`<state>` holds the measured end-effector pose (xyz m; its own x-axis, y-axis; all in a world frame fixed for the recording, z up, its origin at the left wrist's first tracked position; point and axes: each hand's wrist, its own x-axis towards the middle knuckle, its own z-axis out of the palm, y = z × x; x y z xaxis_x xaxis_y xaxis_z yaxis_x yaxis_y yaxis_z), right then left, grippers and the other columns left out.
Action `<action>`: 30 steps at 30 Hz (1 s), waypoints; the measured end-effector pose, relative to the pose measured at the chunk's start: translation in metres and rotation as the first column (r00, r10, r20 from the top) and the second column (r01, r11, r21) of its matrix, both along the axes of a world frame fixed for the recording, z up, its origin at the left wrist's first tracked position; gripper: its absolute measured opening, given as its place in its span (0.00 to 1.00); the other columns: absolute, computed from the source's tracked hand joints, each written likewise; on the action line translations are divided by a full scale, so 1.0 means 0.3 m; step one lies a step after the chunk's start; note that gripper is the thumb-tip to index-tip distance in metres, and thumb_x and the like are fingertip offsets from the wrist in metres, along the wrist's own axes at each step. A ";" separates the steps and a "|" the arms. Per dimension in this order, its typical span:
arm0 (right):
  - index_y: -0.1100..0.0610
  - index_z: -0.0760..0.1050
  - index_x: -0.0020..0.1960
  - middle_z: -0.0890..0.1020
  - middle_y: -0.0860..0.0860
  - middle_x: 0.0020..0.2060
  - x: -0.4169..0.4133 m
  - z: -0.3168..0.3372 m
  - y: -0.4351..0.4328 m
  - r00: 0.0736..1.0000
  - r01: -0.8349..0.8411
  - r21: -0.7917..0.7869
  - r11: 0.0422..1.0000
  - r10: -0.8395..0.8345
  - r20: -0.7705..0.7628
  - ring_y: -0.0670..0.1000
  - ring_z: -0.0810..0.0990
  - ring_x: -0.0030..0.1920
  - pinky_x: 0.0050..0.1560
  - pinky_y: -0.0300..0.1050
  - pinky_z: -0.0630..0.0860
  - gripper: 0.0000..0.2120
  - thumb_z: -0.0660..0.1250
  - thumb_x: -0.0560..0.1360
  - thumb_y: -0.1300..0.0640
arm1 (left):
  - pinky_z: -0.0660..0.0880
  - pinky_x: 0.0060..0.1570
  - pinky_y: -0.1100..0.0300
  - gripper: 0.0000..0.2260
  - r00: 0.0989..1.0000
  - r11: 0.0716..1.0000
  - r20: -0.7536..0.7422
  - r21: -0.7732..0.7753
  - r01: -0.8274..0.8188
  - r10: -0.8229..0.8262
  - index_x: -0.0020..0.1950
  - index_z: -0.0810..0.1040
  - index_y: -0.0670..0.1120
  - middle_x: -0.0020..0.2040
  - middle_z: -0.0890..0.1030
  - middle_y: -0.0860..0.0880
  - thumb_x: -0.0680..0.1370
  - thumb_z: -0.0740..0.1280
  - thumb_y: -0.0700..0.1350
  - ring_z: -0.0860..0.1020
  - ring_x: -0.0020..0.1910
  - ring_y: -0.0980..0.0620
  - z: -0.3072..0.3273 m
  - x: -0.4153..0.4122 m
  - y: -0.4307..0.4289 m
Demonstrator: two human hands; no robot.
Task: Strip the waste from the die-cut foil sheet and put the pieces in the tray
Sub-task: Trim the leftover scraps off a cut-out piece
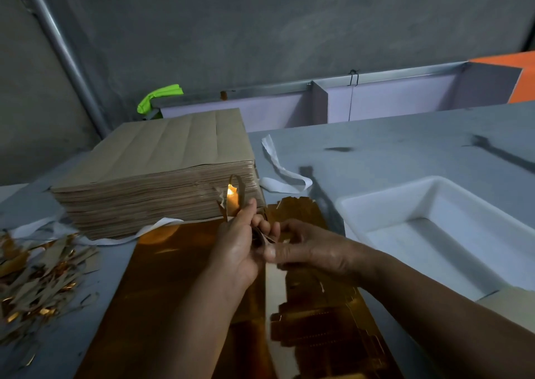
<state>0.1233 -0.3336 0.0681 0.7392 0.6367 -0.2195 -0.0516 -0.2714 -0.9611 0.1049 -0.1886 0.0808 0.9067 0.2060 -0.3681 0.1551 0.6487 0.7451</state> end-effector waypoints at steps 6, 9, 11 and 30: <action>0.50 0.76 0.49 0.84 0.44 0.39 -0.029 0.028 -0.004 0.971 -0.226 -0.156 0.962 0.235 0.041 0.43 0.82 0.43 0.42 0.39 0.73 0.07 0.72 0.75 0.51 | 0.73 0.28 0.61 0.10 1.000 0.996 -0.015 0.094 -0.003 0.004 0.39 0.77 0.47 0.25 0.67 0.53 0.77 0.70 0.49 0.68 0.26 0.57 -0.005 0.003 -0.009; 0.52 0.77 0.47 0.82 0.48 0.40 -0.032 0.035 -0.002 0.970 -0.234 -0.159 0.959 0.242 0.036 0.45 0.80 0.42 0.44 0.41 0.72 0.10 0.69 0.75 0.45 | 0.73 0.26 0.62 0.08 1.000 0.973 -0.001 0.229 -0.023 0.024 0.45 0.79 0.47 0.24 0.70 0.54 0.78 0.69 0.50 0.70 0.22 0.59 -0.008 -0.002 -0.017; 0.53 0.77 0.47 0.81 0.53 0.44 -0.033 0.035 0.001 0.963 -0.263 -0.134 0.955 0.268 0.017 0.50 0.78 0.45 0.51 0.48 0.72 0.18 0.63 0.76 0.39 | 0.74 0.27 0.63 0.07 0.995 0.937 0.039 0.337 -0.095 0.087 0.52 0.78 0.48 0.32 0.75 0.54 0.79 0.68 0.50 0.72 0.25 0.60 -0.011 -0.001 -0.027; 0.55 0.82 0.43 0.83 0.48 0.32 0.008 -0.003 -0.019 0.948 0.213 -0.163 0.963 -0.163 0.275 0.46 0.81 0.30 0.31 0.38 0.76 0.07 0.69 0.77 0.63 | 0.74 0.50 0.58 0.26 0.852 0.619 -0.264 0.596 0.512 -0.451 0.55 0.81 0.49 0.44 0.84 0.53 0.58 0.81 0.50 0.79 0.50 0.53 0.001 -0.053 0.038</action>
